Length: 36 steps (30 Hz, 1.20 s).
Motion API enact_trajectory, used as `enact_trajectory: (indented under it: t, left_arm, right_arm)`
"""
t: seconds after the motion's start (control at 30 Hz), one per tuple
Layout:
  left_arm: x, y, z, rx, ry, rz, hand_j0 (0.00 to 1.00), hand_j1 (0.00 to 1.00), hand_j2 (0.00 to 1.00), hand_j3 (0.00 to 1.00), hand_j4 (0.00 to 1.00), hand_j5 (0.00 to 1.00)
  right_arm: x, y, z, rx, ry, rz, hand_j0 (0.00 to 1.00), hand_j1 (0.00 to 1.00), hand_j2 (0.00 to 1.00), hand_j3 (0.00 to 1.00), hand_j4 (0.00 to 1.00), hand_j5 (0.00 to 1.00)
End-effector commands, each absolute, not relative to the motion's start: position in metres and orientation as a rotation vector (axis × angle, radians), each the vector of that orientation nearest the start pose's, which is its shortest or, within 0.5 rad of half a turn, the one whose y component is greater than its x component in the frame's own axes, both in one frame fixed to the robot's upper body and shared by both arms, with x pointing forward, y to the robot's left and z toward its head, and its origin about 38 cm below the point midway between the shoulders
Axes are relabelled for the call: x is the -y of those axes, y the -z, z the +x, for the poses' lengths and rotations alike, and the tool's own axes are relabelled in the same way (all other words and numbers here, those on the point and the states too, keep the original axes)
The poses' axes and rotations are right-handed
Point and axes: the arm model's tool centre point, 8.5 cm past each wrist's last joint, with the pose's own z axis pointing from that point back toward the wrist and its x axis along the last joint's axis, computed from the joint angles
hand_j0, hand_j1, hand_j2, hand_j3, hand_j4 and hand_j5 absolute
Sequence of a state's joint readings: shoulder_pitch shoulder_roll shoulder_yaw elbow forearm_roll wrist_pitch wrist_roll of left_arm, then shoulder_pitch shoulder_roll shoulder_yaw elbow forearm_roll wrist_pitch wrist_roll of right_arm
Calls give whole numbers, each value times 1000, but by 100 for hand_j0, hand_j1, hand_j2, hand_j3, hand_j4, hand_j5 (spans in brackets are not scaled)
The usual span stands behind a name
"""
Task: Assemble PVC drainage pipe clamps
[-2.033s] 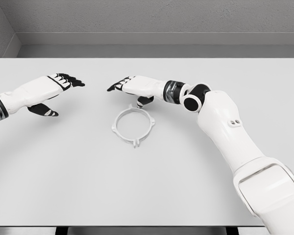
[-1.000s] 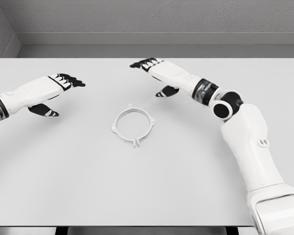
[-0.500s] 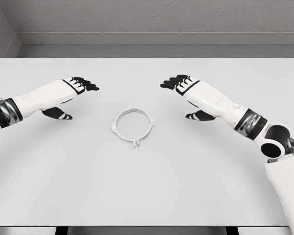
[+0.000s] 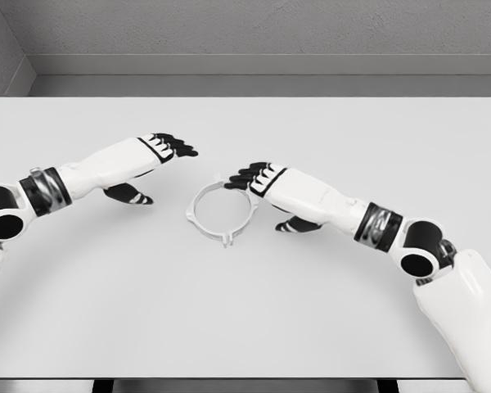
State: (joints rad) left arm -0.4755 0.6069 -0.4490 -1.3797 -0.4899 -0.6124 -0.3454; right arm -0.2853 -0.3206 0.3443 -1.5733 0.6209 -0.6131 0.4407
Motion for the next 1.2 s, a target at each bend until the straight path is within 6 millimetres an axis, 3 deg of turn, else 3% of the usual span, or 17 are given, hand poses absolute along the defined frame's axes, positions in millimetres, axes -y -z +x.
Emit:
enact_trajectory:
  t: [0.0, 0.3, 0.77, 1.17]
  left_arm:
    - [-281, -172, 436, 1650, 1807, 395, 100, 100, 100, 100, 100, 100]
    - [-313, -185, 447, 1588, 1799, 475, 100, 100, 100, 100, 100, 100]
    - [-316, -186, 446, 1583, 1803, 483, 100, 100, 100, 100, 100, 100]
    - [-322, -187, 446, 1571, 1806, 493, 100, 100, 100, 100, 100, 100]
  right_arm:
    - [156, -142, 380, 1851, -1787, -171, 100, 100, 100, 100, 100, 100]
    - [142, -135, 385, 1828, -1837, -130, 100, 100, 100, 100, 100, 100]
    - [153, -137, 439, 1756, -1784, -184, 100, 100, 100, 100, 100, 100]
    - [149, -133, 456, 1725, -1758, -173, 100, 100, 100, 100, 100, 100]
